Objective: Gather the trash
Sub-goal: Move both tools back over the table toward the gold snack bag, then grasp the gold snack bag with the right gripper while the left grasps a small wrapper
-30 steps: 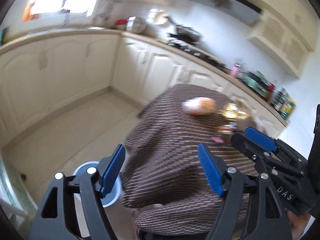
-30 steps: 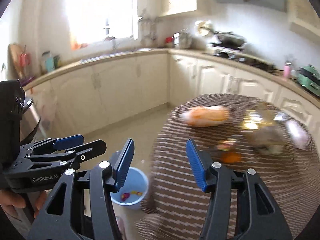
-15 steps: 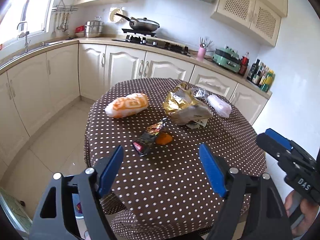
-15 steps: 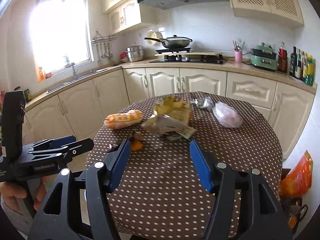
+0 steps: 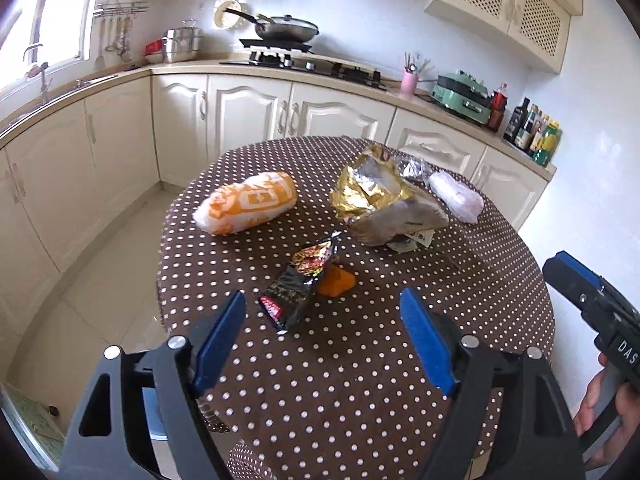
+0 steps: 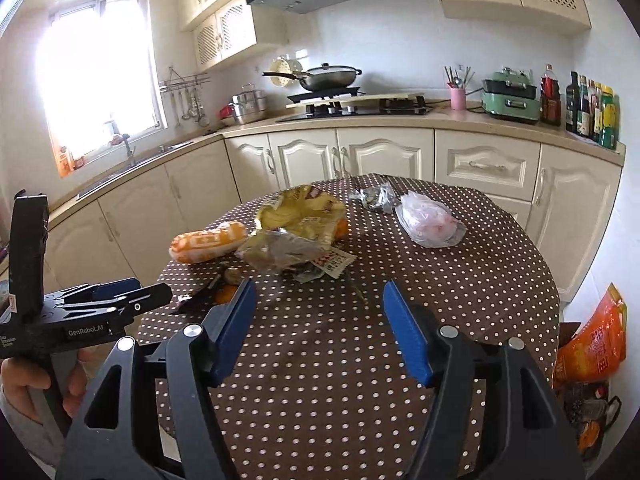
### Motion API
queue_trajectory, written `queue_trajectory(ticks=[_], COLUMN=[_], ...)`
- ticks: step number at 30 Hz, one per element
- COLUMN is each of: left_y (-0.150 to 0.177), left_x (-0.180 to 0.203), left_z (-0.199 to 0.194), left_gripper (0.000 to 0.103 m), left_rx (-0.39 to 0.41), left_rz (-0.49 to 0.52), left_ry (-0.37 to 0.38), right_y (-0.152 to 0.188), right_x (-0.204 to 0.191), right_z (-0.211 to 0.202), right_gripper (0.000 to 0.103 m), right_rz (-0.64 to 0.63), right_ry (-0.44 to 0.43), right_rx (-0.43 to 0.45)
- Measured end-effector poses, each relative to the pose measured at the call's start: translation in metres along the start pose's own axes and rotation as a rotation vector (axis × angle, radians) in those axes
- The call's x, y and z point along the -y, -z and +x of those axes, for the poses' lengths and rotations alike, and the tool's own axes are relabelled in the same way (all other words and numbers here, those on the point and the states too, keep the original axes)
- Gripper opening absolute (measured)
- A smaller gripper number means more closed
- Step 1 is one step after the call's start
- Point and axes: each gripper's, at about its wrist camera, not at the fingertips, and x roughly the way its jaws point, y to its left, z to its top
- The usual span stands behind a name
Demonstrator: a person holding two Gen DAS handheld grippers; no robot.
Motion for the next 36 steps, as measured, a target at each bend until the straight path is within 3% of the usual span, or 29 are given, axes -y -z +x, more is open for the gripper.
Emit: queue_trajectory(ticks=[9,14,16,18,20,32,33,35,36], left_y=[-0.003,-0.007,-0.008,-0.011,-0.013,-0.021,-0.022,-0.022,-0.021], left_x=[-0.008,-0.006,-0.005,-0.003,-0.003,-0.028,-0.03,-0.033,-0.035], left_z=[0.038,0.057,0.063,0.066,0.064,0.008,0.005,0.001,-0.001], left_gripper=[0.076,0.032,0.01,0.003,0.001,0.0,0.0,0.0,0.0], left_rx=[-0.066,-0.108,-0.112,-0.111,-0.082,0.065,0.068,0.069,0.07], left_rz=[0.014,0.038,0.052,0.058,0.061,-0.039,-0.042,-0.053,-0.054], left_ry=[-0.041,-0.01,-0.014,-0.005,-0.025,0.033,0.038,0.055,0.062], right_y=[-0.001,-0.003,-0.006,-0.008,-0.01,-0.056,-0.059,-0.061,-0.06], right_x=[0.014,0.018,0.017,0.015,0.012,-0.042,-0.049,-0.054,-0.053], right_z=[0.016,0.025,0.03,0.038,0.046,0.115,0.126,0.144,0.151], right_gripper=[0.064,0.066,0.067,0.067,0.068,0.07,0.069,0.036,0.029], right_rz=[0.011,0.013,0.01,0.001,-0.013,-0.06,-0.08,-0.085,-0.083], right_ry=[0.016,0.023,0.026,0.025,0.025,-0.063,-0.05,-0.031,-0.038], right_rx=[-0.022,-0.025,-0.029,-0.044,-0.059,-0.111,-0.137,-0.203,-0.236])
